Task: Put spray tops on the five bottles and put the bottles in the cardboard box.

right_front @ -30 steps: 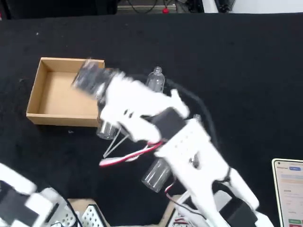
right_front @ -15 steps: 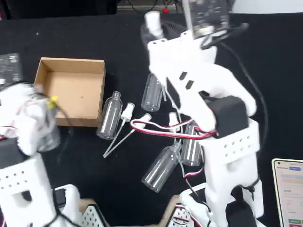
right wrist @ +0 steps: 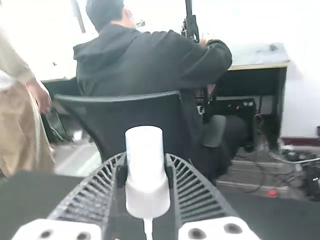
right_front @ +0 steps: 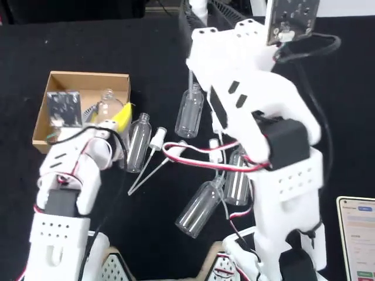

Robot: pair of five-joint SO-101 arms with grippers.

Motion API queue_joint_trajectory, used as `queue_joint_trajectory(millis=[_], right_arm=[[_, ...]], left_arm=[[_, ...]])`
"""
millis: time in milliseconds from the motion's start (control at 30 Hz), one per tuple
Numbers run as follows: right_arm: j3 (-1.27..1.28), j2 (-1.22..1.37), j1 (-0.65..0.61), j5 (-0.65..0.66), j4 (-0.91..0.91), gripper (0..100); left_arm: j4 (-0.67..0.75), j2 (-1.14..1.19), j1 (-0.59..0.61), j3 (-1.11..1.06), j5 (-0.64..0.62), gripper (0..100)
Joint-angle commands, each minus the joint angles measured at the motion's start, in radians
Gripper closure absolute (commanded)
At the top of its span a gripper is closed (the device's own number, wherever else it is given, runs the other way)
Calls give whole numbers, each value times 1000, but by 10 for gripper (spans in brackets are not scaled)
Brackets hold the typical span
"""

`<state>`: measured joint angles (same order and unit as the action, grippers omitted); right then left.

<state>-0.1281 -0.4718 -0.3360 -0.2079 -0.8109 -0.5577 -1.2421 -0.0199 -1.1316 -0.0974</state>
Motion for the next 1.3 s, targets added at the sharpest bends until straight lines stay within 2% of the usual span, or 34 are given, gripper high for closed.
queue_joint_trajectory(millis=[0, 133, 467, 667, 800, 900, 1067, 1267], right_arm=[[45, -47, 17, -103, 101, 987], [97, -45, 17, -193, 140, 987], [180, -111, 5, -299, 130, 987], [300, -143, -48, -287, 270, 987], [438, -153, -101, -186, 450, 987], [495, -153, -115, -167, 529, 987], [504, -170, -115, -170, 539, 987], [535, -346, -115, -167, 500, 987]], left_arm=[[135, -97, -42, -113, -25, 841], [184, -166, -85, -199, -60, 841], [356, -321, -239, -437, -68, 841], [356, -457, -240, -510, -66, 841], [356, -549, -243, -568, -66, 841], [321, -583, -240, -567, -66, 841], [305, -578, -240, -567, -66, 841], [247, -551, -249, -567, -71, 837]])
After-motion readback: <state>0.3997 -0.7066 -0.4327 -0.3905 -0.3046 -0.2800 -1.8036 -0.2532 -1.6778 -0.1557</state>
